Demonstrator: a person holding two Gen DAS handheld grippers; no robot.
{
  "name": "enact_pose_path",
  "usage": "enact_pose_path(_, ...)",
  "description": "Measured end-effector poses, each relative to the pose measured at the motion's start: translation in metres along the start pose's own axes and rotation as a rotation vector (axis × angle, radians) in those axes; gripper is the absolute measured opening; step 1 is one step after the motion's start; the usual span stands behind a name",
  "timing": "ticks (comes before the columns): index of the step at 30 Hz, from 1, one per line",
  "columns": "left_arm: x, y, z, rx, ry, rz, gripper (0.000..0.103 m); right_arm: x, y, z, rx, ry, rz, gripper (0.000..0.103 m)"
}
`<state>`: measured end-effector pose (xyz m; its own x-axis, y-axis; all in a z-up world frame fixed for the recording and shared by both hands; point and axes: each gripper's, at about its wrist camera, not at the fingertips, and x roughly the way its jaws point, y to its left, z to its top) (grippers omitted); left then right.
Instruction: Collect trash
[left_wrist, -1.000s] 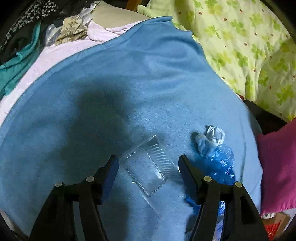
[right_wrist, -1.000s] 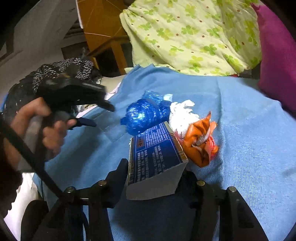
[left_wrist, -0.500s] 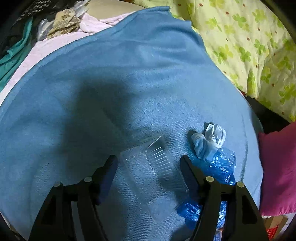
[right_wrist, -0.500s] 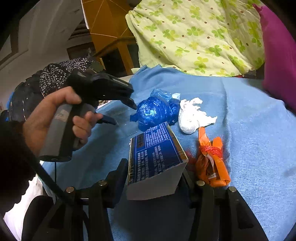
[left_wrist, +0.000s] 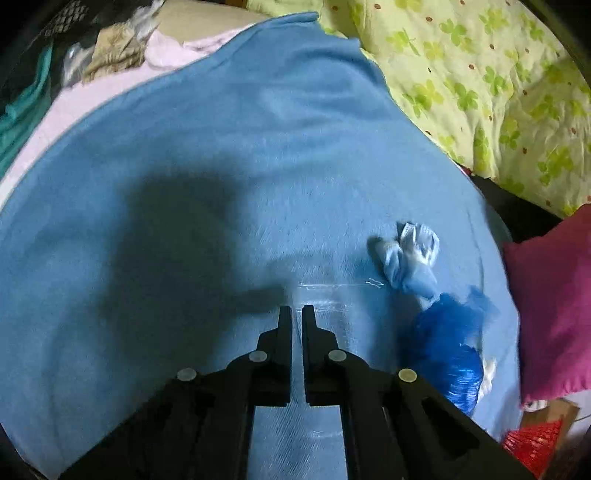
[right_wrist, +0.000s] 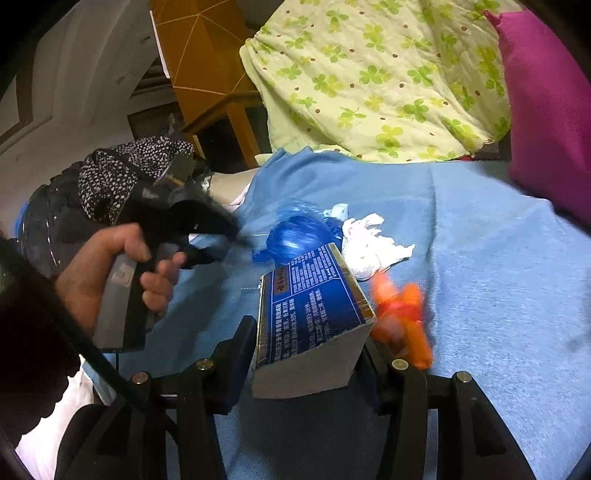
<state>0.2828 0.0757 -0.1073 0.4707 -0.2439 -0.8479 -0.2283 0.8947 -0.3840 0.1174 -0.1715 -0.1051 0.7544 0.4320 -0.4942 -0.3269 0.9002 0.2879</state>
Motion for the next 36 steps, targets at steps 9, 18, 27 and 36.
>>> enact_pose_path(9, -0.024, 0.033, -0.033, 0.014, -0.003, -0.046, 0.002, -0.028, 0.006, -0.011, 0.026, -0.018, -0.035, 0.053)
enact_pose_path(18, -0.066, 0.030, -0.069, 0.135, -0.037, -0.086, 0.003, -0.063, 0.014, -0.018, 0.041, -0.050, -0.050, 0.053)
enact_pose_path(27, -0.106, -0.007, -0.098, 0.250, -0.112, -0.113, 0.003, -0.127, 0.013, -0.012, 0.041, -0.140, -0.105, 0.053)
enact_pose_path(36, -0.115, 0.020, -0.116, 0.172, -0.185, -0.077, 0.072, -0.167, 0.004, -0.013, 0.068, -0.184, -0.141, 0.053)
